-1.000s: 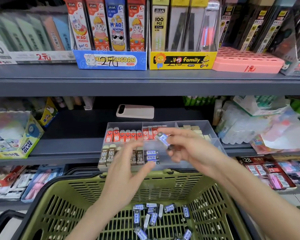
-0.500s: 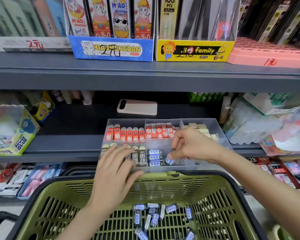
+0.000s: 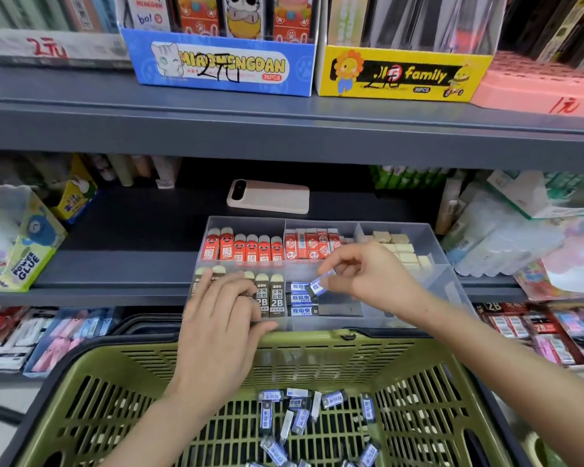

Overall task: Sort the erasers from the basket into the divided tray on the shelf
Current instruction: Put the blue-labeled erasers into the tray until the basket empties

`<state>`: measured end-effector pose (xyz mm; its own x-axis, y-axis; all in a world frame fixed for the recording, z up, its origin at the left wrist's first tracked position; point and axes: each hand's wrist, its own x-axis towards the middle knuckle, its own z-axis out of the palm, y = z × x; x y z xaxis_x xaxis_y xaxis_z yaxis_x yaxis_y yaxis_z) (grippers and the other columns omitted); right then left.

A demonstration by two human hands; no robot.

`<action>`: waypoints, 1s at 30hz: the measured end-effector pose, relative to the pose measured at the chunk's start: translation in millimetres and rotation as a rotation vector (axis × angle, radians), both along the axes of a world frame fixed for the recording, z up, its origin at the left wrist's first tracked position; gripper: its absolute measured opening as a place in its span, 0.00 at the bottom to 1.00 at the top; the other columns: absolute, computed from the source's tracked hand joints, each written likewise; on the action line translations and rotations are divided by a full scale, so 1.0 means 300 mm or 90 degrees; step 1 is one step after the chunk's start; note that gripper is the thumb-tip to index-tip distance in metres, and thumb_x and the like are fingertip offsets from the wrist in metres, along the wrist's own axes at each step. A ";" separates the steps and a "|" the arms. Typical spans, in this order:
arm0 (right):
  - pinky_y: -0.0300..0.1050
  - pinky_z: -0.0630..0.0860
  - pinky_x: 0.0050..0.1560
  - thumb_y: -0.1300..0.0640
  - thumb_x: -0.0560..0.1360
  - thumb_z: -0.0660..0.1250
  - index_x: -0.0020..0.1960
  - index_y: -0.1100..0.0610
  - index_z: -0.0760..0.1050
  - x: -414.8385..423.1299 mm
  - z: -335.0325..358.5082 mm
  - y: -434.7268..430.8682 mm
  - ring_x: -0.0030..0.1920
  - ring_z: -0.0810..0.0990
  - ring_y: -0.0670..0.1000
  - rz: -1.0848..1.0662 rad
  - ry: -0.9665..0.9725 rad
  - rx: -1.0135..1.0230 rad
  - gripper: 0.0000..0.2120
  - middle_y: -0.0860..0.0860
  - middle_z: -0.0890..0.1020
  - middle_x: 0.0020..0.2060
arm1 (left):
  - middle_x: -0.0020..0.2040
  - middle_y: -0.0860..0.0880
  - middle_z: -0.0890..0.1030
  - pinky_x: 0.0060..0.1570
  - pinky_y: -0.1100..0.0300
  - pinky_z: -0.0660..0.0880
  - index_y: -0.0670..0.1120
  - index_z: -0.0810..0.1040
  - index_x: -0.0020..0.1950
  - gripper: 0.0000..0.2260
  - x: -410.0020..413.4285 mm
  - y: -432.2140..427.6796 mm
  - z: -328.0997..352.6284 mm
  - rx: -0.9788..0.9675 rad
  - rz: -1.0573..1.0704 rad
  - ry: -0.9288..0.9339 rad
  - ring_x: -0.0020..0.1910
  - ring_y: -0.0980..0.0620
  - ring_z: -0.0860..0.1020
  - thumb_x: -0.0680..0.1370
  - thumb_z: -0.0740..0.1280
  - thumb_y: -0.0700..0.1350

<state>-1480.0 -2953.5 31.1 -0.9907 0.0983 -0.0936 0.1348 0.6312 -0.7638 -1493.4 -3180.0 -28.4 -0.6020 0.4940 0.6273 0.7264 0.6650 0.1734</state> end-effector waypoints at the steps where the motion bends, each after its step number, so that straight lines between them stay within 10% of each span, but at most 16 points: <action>1: 0.40 0.69 0.35 0.56 0.67 0.74 0.36 0.47 0.80 -0.003 -0.006 -0.005 0.28 0.70 0.42 -0.008 0.008 -0.003 0.05 0.53 0.78 0.30 | 0.46 0.46 0.79 0.67 0.45 0.63 0.44 0.74 0.37 0.15 -0.004 -0.003 0.001 -0.001 0.001 -0.001 0.56 0.49 0.73 0.77 0.61 0.53; 12: 0.45 0.75 0.41 0.53 0.64 0.78 0.34 0.49 0.78 -0.047 0.033 -0.096 0.34 0.76 0.44 0.064 -0.003 0.014 0.08 0.47 0.81 0.34 | 0.45 0.45 0.79 0.67 0.46 0.63 0.43 0.73 0.37 0.18 -0.038 -0.103 0.028 -0.036 0.025 -0.015 0.53 0.50 0.73 0.78 0.58 0.56; 21: 0.35 0.71 0.40 0.54 0.67 0.73 0.36 0.50 0.82 -0.037 0.138 -0.119 0.36 0.76 0.40 0.186 -0.101 0.345 0.01 0.39 0.77 0.27 | 0.45 0.46 0.78 0.69 0.46 0.62 0.43 0.73 0.38 0.19 -0.009 -0.121 0.015 -0.006 0.040 -0.021 0.52 0.48 0.75 0.79 0.56 0.55; 27: 0.44 0.78 0.51 0.61 0.72 0.68 0.48 0.59 0.84 -0.077 0.106 -0.175 0.43 0.81 0.47 0.240 -0.264 0.330 0.07 0.51 0.85 0.46 | 0.45 0.46 0.77 0.68 0.45 0.63 0.43 0.73 0.37 0.14 -0.009 -0.120 0.018 0.008 0.040 -0.036 0.50 0.45 0.76 0.76 0.62 0.52; 30: 0.41 0.75 0.43 0.63 0.73 0.67 0.51 0.61 0.82 -0.107 0.103 -0.184 0.28 0.74 0.47 0.267 -0.351 0.344 0.08 0.56 0.84 0.39 | 0.45 0.46 0.77 0.68 0.45 0.63 0.43 0.73 0.37 0.14 -0.006 -0.119 0.021 0.010 0.039 -0.038 0.50 0.45 0.77 0.75 0.61 0.52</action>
